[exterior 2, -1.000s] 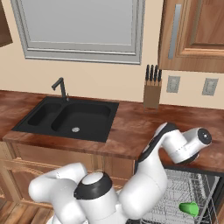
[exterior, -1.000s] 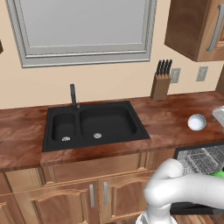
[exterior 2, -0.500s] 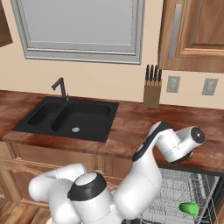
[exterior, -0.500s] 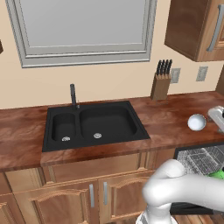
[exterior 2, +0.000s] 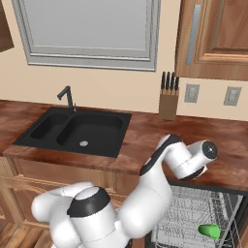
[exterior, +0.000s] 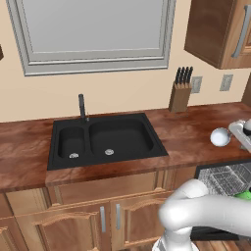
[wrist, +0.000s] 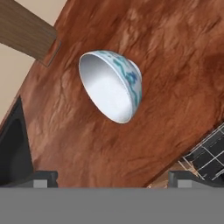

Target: Pick up the cup and bowl from the counter, place them in the dishwasher, and close the dishwasher door.

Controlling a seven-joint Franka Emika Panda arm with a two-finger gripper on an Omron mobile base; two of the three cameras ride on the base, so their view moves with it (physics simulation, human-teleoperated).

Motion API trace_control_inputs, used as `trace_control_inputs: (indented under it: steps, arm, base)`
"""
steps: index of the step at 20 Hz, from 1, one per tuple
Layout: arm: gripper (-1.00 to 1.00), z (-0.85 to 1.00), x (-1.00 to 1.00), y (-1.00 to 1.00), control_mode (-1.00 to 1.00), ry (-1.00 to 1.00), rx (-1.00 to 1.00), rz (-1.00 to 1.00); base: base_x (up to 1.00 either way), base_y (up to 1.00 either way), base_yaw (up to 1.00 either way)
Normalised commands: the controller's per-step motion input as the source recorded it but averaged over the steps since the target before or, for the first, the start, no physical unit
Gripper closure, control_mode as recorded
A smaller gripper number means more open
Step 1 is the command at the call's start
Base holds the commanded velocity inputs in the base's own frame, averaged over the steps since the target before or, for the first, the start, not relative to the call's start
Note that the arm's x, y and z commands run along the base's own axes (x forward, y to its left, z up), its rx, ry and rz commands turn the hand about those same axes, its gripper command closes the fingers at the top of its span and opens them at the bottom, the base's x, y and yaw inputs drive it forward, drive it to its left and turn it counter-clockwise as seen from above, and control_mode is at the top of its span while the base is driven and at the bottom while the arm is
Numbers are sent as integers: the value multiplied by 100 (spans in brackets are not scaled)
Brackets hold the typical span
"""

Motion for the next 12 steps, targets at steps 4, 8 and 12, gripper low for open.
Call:
trace_control_inputs:
  steps: [4,8,12]
  arm:
    - [-100,0,32,0,-100,0,-12,0]
    - [-100,0,47,0,-100,0,-12,0]
    - [-100,-2,36,0,-100,0,-11,0]
  base:
    - [0,0,0]
    - [0,0,0]
    - [0,0,0]
